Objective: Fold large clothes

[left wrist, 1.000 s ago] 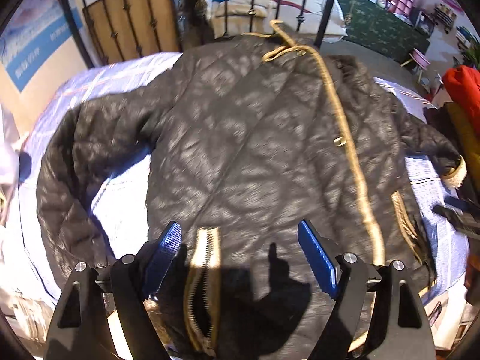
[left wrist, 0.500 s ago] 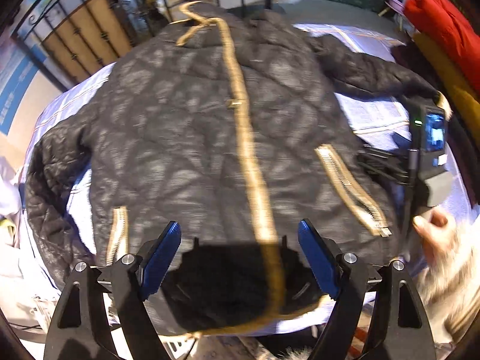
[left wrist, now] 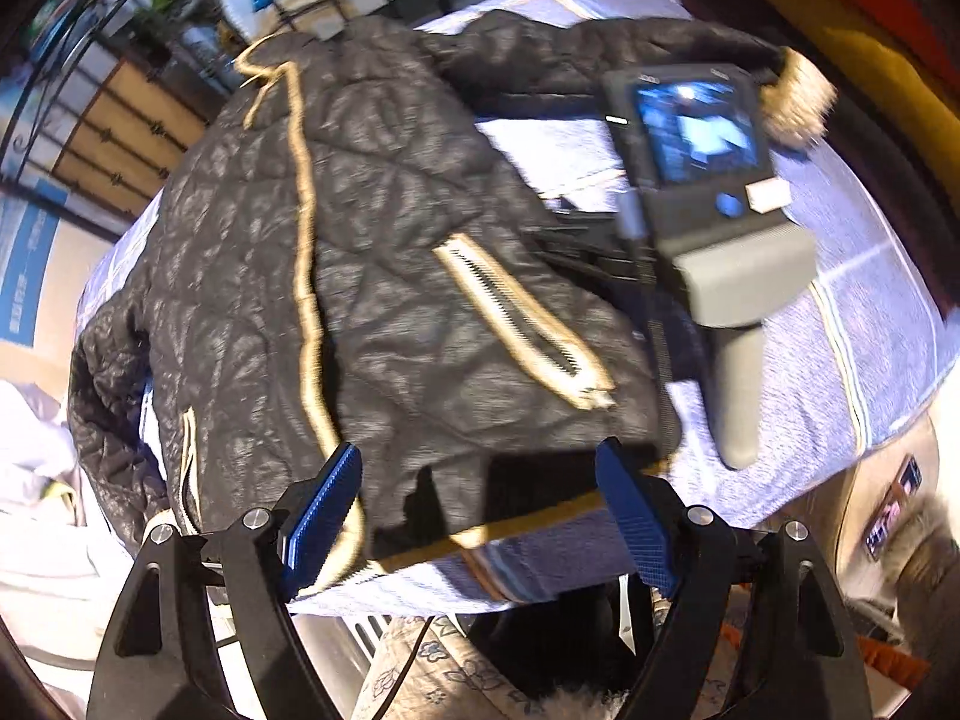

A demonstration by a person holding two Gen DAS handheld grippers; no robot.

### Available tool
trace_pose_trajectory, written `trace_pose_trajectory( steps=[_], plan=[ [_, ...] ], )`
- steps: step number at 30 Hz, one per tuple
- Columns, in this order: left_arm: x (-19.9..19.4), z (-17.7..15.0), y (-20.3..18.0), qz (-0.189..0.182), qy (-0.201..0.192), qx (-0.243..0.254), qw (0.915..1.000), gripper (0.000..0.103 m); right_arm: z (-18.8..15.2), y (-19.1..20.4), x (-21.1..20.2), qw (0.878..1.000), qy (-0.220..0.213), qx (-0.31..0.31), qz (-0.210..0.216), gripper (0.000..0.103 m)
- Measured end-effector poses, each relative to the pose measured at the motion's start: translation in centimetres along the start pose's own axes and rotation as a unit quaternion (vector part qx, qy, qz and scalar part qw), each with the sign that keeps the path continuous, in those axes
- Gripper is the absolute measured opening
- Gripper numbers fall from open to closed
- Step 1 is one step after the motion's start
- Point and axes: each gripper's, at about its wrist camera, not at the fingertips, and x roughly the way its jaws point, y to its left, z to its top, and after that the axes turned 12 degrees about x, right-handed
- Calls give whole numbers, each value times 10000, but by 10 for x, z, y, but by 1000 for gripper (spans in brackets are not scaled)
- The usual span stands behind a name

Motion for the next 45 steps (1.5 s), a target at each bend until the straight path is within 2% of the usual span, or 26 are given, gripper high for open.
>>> trace_pose_trajectory(
  steps=[5, 11, 17, 45],
  plan=[
    [-7, 12, -36, -72, -73, 244, 9996, 78, -1, 0, 0, 10000, 1, -1, -2, 99],
    [-14, 18, -55, -68, -100, 261, 9996, 78, 0, 0, 0, 10000, 1, -1, -1, 99],
    [-13, 16, -55, -24, -28, 106, 9999, 78, -1, 0, 0, 10000, 1, -1, -1, 99],
    [-17, 7, -55, -41, -39, 25, 10000, 78, -2, 1, 0, 10000, 2, -3, -4, 99]
  ],
)
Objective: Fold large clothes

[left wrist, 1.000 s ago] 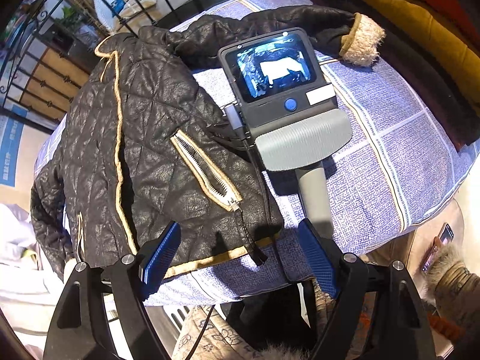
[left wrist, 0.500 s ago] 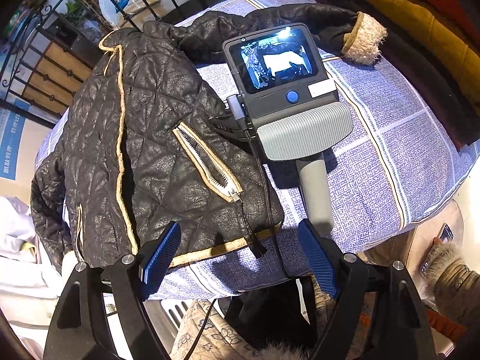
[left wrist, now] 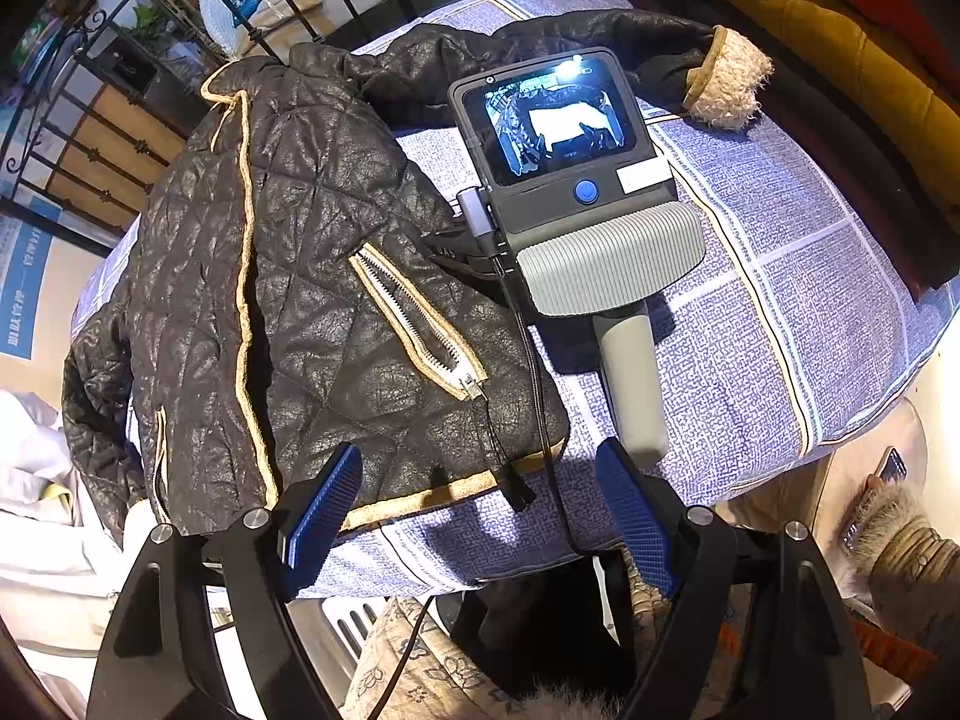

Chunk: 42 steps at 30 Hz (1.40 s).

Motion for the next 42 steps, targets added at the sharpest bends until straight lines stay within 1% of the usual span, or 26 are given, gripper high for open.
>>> trace_pose_trajectory(
  steps=[13, 31, 42],
  plan=[
    [-1, -6, 6, 28, -9, -128, 9999, 78, 2, 0, 0, 10000, 0, -1, -1, 99],
    [-2, -10, 8, 22, -16, -150, 9999, 78, 2, 0, 0, 10000, 2, -1, -2, 99],
    [-2, -17, 18, 51, -11, -322, 9995, 78, 1, 0, 0, 10000, 3, -2, -3, 99]
  ],
)
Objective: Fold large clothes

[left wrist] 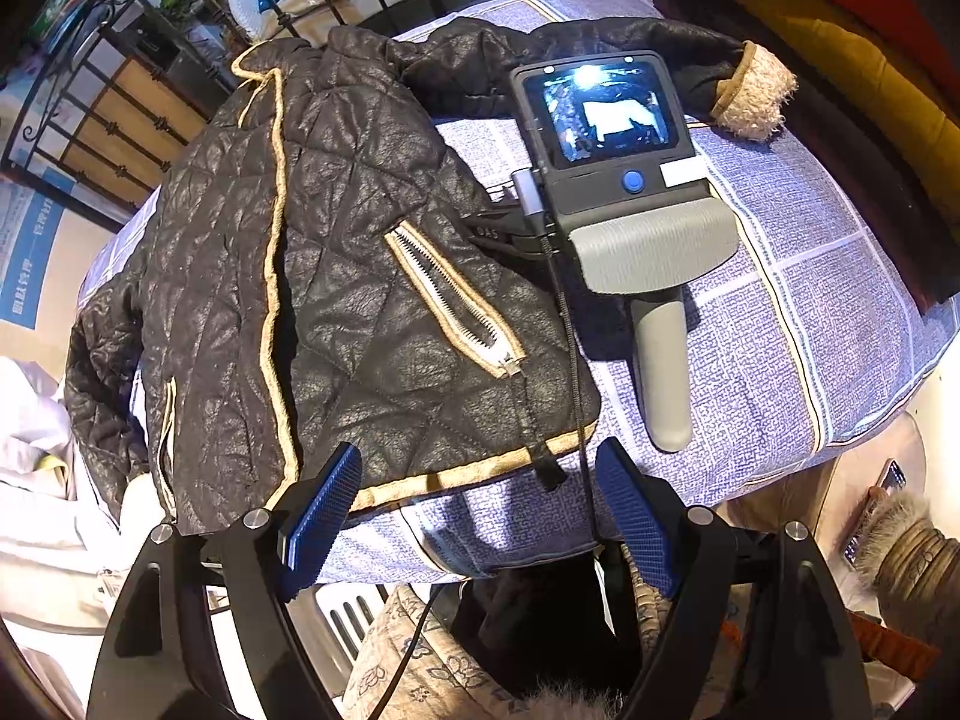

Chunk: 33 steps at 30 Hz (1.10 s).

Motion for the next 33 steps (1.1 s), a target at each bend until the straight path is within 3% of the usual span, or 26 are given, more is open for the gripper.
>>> trace_pose_trajectory(
  steps=[10, 17, 24, 29, 33],
  plan=[
    [0, -16, 18, -21, -55, -288, 9996, 78, 1, 0, 0, 10000, 3, -2, -3, 99],
    [-2, -40, 65, 74, -191, -990, 9949, 78, 0, 0, 1, 10000, 5, -3, -4, 99],
    [10, -88, 151, 381, -251, -2155, 9754, 78, 0, 1, 1, 10000, 10, -4, -8, 99],
    [24, -134, 204, 631, -162, -2618, 9629, 78, 0, 1, 1, 10000, 10, -4, -9, 99],
    [32, -166, 238, 390, -162, -3006, 9528, 78, 1, 1, 1, 10000, 13, -7, -11, 99]
  ],
)
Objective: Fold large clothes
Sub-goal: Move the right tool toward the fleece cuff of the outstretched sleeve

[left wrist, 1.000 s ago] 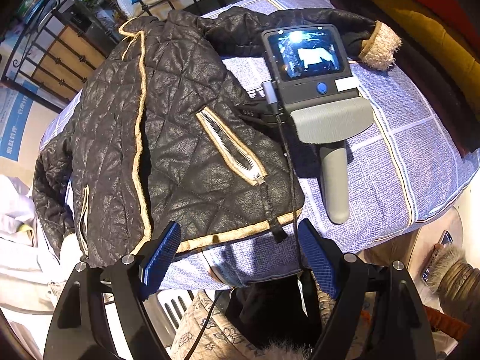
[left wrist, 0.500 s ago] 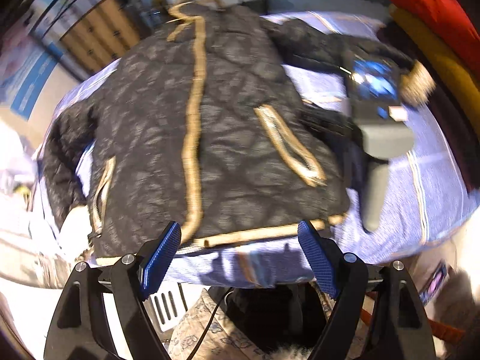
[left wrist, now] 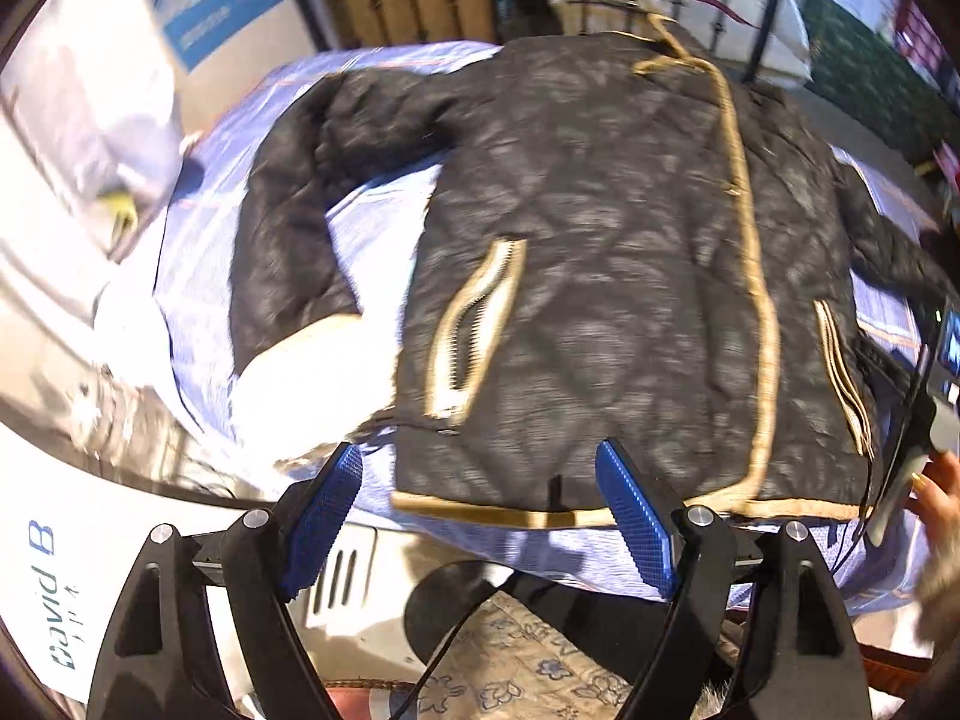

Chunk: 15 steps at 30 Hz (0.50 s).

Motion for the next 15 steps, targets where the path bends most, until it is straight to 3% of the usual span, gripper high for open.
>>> trace_pose_trajectory(
  steps=[7, 8, 11, 13, 15],
  plan=[
    [27, 2, 52, -207, 113, -463, 9987, 78, -19, 12, 9, 9995, 70, -180, -233, 99],
    [31, 5, 60, -197, 95, -493, 9985, 78, -17, 14, 9, 9992, 160, -172, -315, 99],
    [35, 19, 76, -268, -45, -586, 9979, 78, -7, 13, 3, 9942, 981, 88, -427, 98],
    [37, 34, 78, -374, -188, -563, 9975, 78, 0, 9, -19, 9908, 1218, 292, -506, 98],
    [39, 50, 73, -521, -306, -435, 9972, 78, 9, 3, -50, 9938, 941, 418, -429, 98]
  ],
)
